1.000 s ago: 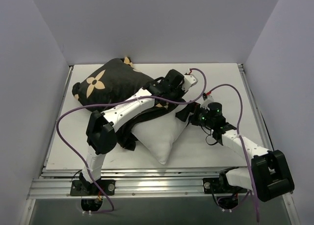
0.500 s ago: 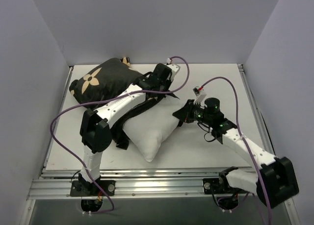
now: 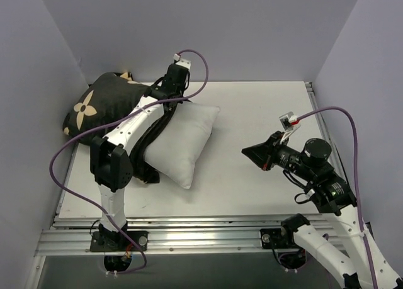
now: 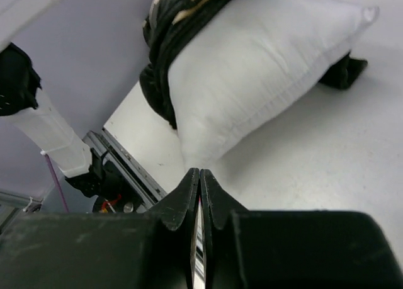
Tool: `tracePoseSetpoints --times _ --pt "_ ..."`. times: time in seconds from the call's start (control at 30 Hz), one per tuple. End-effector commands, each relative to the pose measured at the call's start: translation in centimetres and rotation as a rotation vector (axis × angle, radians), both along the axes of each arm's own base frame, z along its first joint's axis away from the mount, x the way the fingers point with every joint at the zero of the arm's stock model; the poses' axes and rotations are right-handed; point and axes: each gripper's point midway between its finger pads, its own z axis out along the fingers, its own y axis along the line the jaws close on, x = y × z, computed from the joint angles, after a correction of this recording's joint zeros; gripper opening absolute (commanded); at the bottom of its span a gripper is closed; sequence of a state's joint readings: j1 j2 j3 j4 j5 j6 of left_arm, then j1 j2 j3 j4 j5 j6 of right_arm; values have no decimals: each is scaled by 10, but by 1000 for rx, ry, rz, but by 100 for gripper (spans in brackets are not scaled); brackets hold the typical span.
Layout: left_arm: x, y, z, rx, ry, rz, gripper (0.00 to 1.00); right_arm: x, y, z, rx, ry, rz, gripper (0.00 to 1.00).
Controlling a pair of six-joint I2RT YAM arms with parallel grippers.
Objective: Remove the pillowcase from the pillow
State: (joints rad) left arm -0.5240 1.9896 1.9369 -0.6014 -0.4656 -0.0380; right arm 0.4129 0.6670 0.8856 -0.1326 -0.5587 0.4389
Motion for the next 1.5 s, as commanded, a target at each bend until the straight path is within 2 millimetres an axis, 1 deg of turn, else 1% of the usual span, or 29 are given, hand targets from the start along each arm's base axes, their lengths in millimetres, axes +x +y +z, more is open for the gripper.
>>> tracePoseSetpoints --times 0.0,0.07,0.1,0.13,0.17,0.2,0.23,0.3,0.33,0.4,0.43,0.5,0.53,0.6,0.63,0.67,0.73,0.8,0.83,0.9,0.93,1.0,1.13,1.17,1.23,1.27,1.33,1.37,1.47 --pt "4 5 60 -50 -138 -10 2 -4 -16 -30 -105 95 -60 0" --pt "-4 -14 54 -85 -135 -81 2 7 -15 -37 -100 126 -95 0" --pt "-9 -25 69 -100 -179 -140 2 11 -13 -48 -96 149 -98 1" --pt "-15 -30 61 -98 -168 -164 2 17 -10 -52 -73 176 -112 23" --pt "-22 -42 63 -102 -174 -198 2 27 -7 -46 -40 141 -125 36" --pt "-28 -46 69 -110 -186 -212 2 35 -6 -56 -35 156 -148 48" --pt "-33 -51 68 -112 -180 -229 2 45 -2 -64 -24 183 -162 67" --pt "-44 -61 72 -137 -177 -257 2 64 3 -63 -2 157 -180 81" --pt "-48 -65 72 -147 -171 -274 2 78 6 -79 -23 193 -197 90" --pt "-58 -73 74 -162 -167 -299 2 97 10 -83 -24 176 -219 96" --pt "-62 -76 75 -167 -165 -308 2 111 12 -100 -46 208 -233 100" --pt "-70 -83 75 -168 -161 -329 2 128 17 -105 -33 196 -232 100" --pt "-72 -84 75 -168 -162 -332 2 138 22 -123 -46 238 -226 100" --pt "-74 -86 72 -165 -158 -336 2 152 35 -121 -5 225 -194 100" --pt "-74 -87 72 -165 -156 -339 2 160 42 -138 -10 264 -179 100" --pt "-74 -88 71 -163 -154 -338 2 166 51 -130 25 232 -148 100" --pt "-73 -89 67 -156 -144 -337 2 175 62 -145 50 270 -122 100" --pt "-72 -91 64 -152 -134 -341 2 181 77 -132 101 226 -59 100" --pt "-73 -93 62 -152 -130 -345 2 184 82 -140 108 244 -45 100" --pt "-73 -96 61 -155 -129 -352 2 189 96 -129 128 211 0 100" --pt "-73 -96 62 -155 -130 -353 2 193 99 -137 123 226 2 100" --pt "-73 -98 61 -155 -128 -357 2 198 106 -131 150 198 26 100" --pt "-72 -98 56 -151 -118 -356 2 188 128 -119 232 161 188 100" --pt "-72 -99 54 -148 -114 -358 2 183 133 -104 281 118 232 100" --pt "-71 -98 53 -145 -112 -353 2 168 142 -102 330 115 330 99" --pt "-71 -98 50 -141 -109 -353 2 163 144 -85 373 41 375 98" --pt "-70 -97 50 -138 -109 -351 2 150 150 -80 431 71 441 94" --pt "-70 -97 49 -132 -107 -350 2 139 150 -70 452 15 495 92" --pt "-68 -95 49 -125 -110 -345 2 131 152 -68 476 24 519 81"
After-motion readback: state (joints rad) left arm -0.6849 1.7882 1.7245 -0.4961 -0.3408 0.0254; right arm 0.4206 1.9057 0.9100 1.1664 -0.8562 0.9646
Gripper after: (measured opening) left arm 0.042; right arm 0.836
